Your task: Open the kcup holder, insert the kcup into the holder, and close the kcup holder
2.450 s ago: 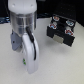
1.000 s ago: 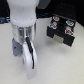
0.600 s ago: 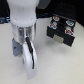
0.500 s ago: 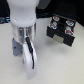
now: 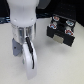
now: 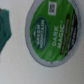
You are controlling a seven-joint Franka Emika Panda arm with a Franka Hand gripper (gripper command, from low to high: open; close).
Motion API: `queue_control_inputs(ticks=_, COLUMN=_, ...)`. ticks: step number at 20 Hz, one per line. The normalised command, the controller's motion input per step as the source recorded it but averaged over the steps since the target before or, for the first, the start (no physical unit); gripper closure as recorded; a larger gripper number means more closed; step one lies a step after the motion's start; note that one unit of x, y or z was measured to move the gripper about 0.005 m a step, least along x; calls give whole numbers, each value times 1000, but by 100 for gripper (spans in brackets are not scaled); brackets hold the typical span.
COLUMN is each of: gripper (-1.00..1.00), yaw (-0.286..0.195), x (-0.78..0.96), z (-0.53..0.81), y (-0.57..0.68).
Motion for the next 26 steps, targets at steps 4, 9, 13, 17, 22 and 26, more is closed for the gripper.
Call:
queue_control_inputs(ticks=4, gripper=100, yaw=-7, x=32, z=6, y=59)
queue_control_inputs(ticks=9, gripper=100, yaw=-1, x=16, z=481, y=319)
queue_control_inputs(ticks=13, gripper=100, yaw=40, x=21, z=792, y=490)
queue_control_inputs(ticks=17, gripper=100, yaw=100, x=17, z=773, y=499)
queue_control_inputs(ticks=22, gripper=100, yaw=117, x=-11, z=729, y=465)
queue_control_inputs(ticks=26, gripper=100, yaw=105, x=-73, z=583, y=487)
